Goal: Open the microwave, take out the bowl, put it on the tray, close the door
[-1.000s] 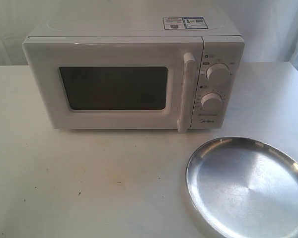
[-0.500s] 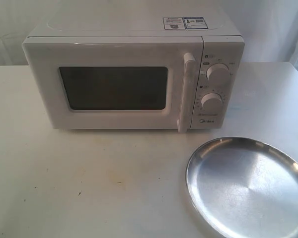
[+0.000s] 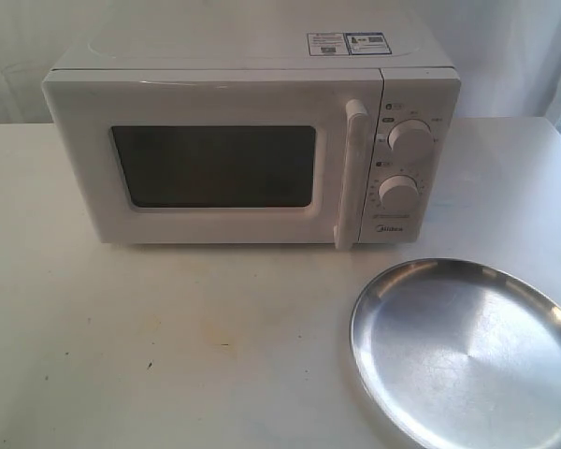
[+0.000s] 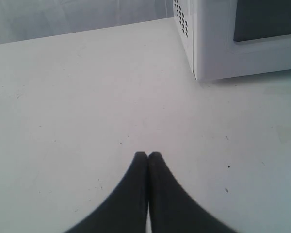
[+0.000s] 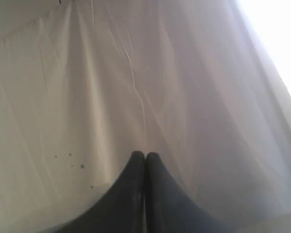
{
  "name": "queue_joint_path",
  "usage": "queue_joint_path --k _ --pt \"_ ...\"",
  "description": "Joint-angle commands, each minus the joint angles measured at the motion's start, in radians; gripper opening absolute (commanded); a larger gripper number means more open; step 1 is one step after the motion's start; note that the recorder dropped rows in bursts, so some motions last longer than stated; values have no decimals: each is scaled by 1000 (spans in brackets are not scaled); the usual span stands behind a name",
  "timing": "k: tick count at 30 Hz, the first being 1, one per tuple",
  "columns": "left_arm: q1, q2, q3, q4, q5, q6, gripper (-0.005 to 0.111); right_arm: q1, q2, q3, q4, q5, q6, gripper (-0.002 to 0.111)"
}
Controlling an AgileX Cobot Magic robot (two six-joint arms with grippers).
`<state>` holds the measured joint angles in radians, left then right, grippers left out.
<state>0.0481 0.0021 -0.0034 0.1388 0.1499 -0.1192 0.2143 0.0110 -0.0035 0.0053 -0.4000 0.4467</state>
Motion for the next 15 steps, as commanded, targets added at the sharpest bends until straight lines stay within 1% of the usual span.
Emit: queue_joint_path --k 1,2,3,5,6,7,9,11,14,15 --pt "-1 -2 3 -4 -1 -6 0 -6 -1 4 -5 -84 289 0" --pt "-1 -2 3 -4 -1 -6 0 -6 1 4 -38 -117 389 0" --pt "-1 -2 3 -4 -1 -6 0 -6 4 4 -109 -181 461 0" --pt "-1 -2 3 -4 -1 -6 0 -6 27 -5 -247 -347 507 0" --pt "-1 -2 3 -4 -1 -6 0 -6 48 -41 -318 -415 524 0" --pt "-1 -2 3 -4 -1 -6 0 -6 75 -94 -400 -437 540 0" --pt "-1 -2 3 -4 -1 -6 0 -6 152 -214 -591 -384 592 0" --pt "-1 -2 3 -4 -1 -6 0 -6 281 -341 -743 -338 671 0" --pt "-1 -2 3 -4 -1 -6 0 -6 503 -465 -865 -364 683 0" --pt "-1 -2 3 -4 -1 -6 0 -6 587 -489 -876 -381 686 0"
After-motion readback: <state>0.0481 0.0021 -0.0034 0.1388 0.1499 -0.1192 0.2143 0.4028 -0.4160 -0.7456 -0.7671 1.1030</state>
